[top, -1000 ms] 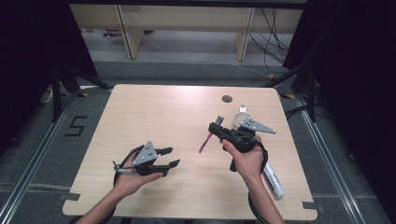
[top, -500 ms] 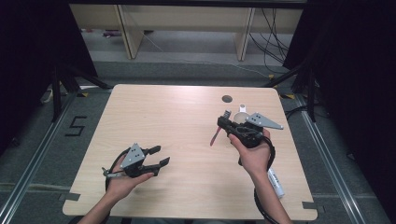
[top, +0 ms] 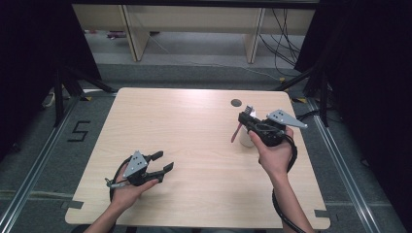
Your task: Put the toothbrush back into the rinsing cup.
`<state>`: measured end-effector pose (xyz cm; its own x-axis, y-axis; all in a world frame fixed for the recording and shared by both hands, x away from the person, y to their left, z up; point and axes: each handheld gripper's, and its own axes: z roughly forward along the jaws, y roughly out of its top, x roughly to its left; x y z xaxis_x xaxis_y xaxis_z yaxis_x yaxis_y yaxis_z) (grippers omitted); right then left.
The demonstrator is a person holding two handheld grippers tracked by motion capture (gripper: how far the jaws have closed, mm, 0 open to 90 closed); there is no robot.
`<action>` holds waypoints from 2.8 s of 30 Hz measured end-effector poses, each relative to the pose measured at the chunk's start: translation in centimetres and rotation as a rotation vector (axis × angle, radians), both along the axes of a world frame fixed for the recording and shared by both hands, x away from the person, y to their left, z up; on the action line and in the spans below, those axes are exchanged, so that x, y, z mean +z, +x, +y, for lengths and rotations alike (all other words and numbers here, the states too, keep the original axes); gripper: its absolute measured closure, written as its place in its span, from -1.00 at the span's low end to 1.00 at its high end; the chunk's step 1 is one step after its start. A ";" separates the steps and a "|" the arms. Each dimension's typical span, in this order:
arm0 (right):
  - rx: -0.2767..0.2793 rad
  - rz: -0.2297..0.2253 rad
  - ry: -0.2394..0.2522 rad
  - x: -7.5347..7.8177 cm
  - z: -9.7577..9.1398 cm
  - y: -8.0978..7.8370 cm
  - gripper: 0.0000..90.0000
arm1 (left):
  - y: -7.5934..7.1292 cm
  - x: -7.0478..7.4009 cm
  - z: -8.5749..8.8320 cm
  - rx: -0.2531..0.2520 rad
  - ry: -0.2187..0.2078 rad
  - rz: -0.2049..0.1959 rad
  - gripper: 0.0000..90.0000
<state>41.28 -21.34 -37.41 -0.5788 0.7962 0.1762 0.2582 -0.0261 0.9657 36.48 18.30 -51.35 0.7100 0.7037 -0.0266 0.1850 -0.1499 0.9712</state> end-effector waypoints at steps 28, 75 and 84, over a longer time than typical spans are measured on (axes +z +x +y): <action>-0.123 -0.048 -0.029 2.4 -2.5 1.8 0.85 | 0.1 -0.9 -0.2 0.031 -0.020 -0.028 -0.15; -0.229 -0.096 -0.069 3.6 -2.9 5.1 0.85 | 0.1 -0.9 -0.3 0.034 -0.008 -0.016 -0.16; -0.246 -0.103 -0.070 3.6 -3.0 5.9 0.85 | 0.1 -0.9 -0.3 0.034 -0.007 -0.014 -0.16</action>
<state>47.20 -24.31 -33.86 -0.3789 0.9231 0.0660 0.1530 -0.0079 0.9882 36.54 18.01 -52.21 0.6860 0.7273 -0.0219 0.1758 -0.1365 0.9749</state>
